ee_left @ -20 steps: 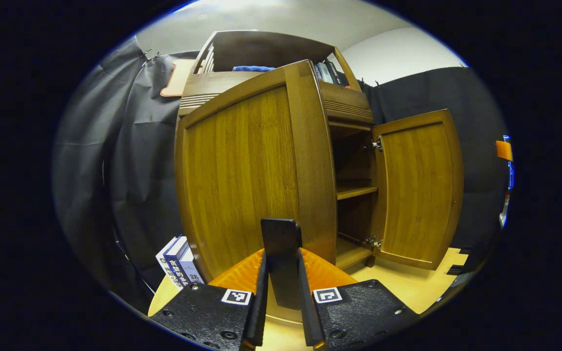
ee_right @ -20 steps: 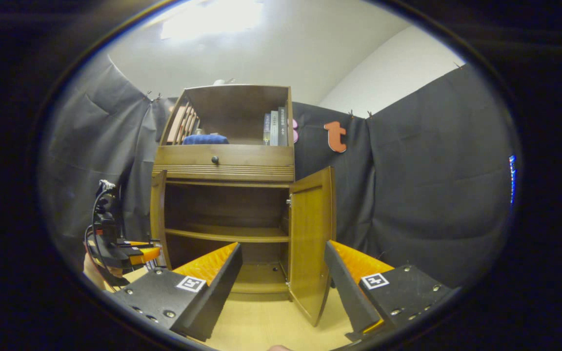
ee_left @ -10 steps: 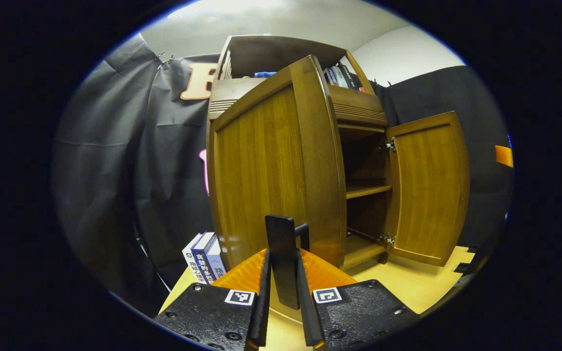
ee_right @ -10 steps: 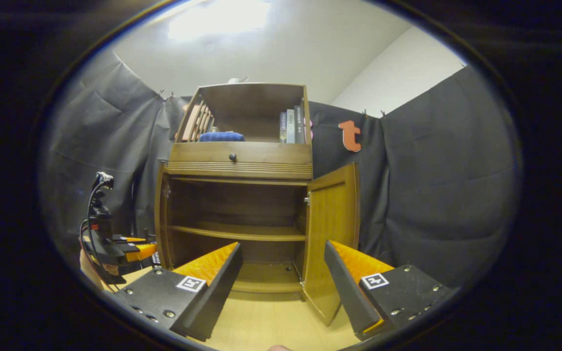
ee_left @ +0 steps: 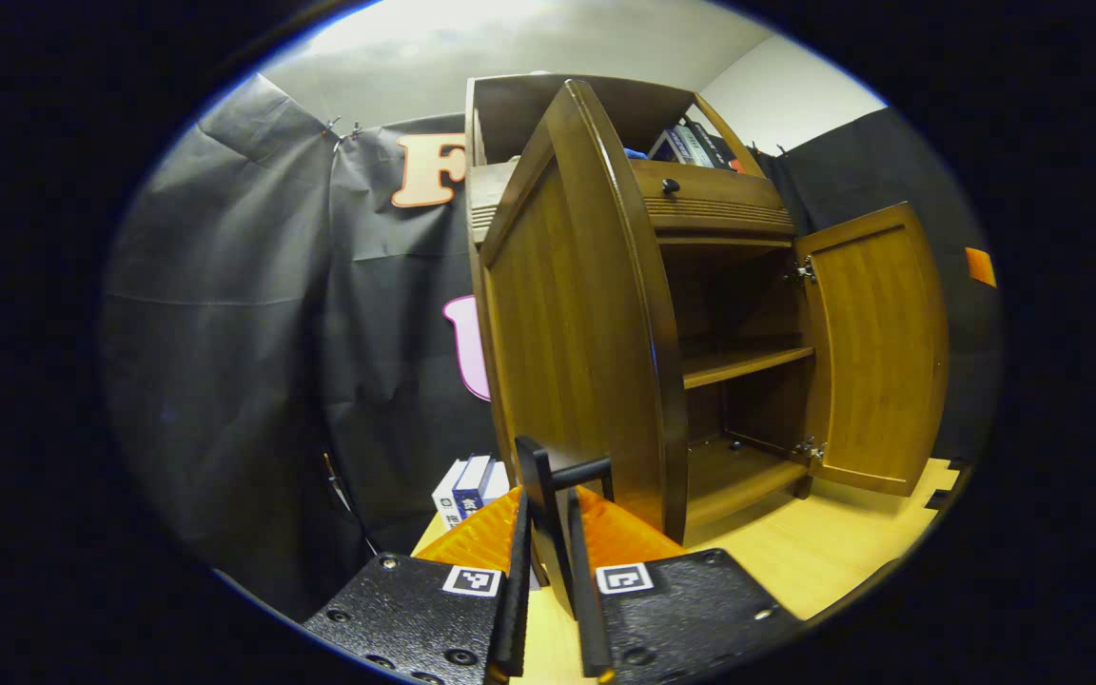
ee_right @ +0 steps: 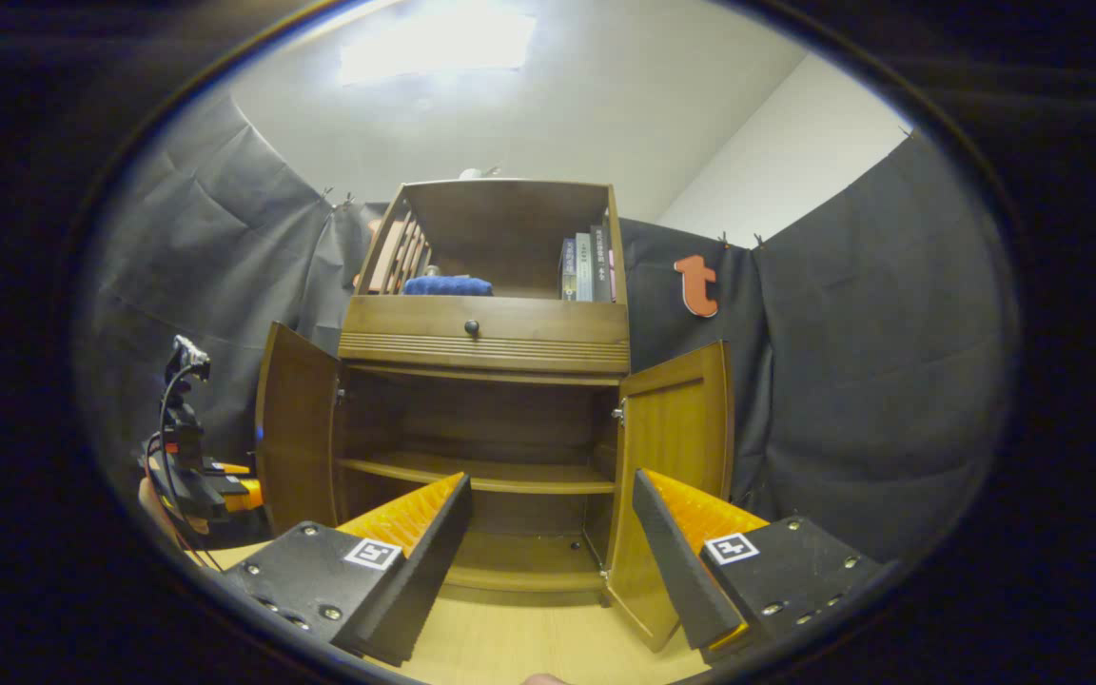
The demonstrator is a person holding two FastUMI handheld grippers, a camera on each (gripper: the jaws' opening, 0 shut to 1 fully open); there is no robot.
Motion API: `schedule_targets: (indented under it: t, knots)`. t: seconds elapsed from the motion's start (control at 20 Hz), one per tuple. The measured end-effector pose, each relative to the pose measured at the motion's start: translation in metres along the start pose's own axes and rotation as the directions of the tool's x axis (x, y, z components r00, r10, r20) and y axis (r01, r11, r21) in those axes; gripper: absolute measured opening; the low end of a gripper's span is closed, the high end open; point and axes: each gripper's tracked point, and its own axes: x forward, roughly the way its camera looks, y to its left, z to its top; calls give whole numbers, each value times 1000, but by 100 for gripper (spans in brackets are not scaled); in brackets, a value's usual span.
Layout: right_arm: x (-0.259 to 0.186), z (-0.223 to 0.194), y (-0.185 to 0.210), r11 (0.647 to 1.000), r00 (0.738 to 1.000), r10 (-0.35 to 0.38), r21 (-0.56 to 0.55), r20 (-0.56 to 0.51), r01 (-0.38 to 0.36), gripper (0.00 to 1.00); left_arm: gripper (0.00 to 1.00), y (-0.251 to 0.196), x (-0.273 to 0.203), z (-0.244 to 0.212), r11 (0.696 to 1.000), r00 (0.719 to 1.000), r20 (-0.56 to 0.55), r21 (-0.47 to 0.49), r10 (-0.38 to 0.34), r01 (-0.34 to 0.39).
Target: Open the right door of the double-door shoe cabinet with the right hand, and open the left door with the left hand.
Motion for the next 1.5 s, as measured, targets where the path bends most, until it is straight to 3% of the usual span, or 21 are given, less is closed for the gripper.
schedule_targets:
  t: [0.3,0.4,0.95,1.2,1.5]
  knots:
    - [0,-8,12,1000,1000,14,6,-19,-14,100,10,29,-8,-6,997,998,-14,-56,-60,59]
    - [2,-4,16,1000,1000,12,17,-14,-12,96,10,37,-9,-8,994,997,-18,-74,-80,79]
    - [6,6,29,1000,1000,-14,15,7,14,97,7,74,-7,-16,972,978,-18,-117,-209,205]
    - [10,-5,46,1000,999,27,4,-29,-27,97,7,73,-7,-16,973,979,-22,-117,-203,199]
    - [8,-12,44,1000,999,22,-8,-34,-23,100,7,70,-7,-16,975,981,-28,-123,-192,187]
